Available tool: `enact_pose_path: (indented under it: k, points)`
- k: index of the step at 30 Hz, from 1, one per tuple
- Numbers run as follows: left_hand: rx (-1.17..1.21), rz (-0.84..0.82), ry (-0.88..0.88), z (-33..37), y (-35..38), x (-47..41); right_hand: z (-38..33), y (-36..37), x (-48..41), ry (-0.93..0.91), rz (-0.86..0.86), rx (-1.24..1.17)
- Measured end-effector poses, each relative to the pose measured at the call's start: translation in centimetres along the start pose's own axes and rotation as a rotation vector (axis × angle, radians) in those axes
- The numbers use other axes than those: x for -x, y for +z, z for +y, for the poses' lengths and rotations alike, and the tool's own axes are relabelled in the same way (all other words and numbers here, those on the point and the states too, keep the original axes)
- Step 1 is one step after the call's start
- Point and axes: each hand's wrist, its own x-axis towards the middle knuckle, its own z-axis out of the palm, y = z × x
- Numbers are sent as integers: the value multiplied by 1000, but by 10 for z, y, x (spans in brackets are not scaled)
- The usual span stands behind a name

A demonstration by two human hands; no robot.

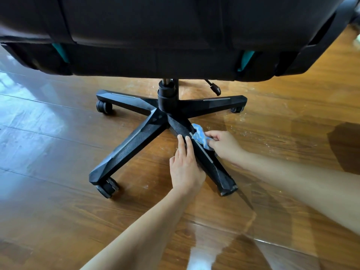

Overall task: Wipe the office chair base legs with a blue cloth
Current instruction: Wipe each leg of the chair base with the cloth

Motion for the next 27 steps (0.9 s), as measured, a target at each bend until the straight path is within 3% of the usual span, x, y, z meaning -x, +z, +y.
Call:
enact_pose_path:
  k: [4,11,21,24,27]
  points:
    - [24,-19,14,-2,0,1,-20,20,-27,5,81,-103]
    - [9,-46,42,-5,-3,1,-51,32,-77,77,44,-67]
    - [-105,-81,103,-15,-6,-3,17,-14,56,0,-2,179]
    - [-116,-90,126,-20,-9,-3,39,-12,117,-200,136,413]
    - [-94,-96,147,-26,-15,-2,57,6,139,-577,116,661]
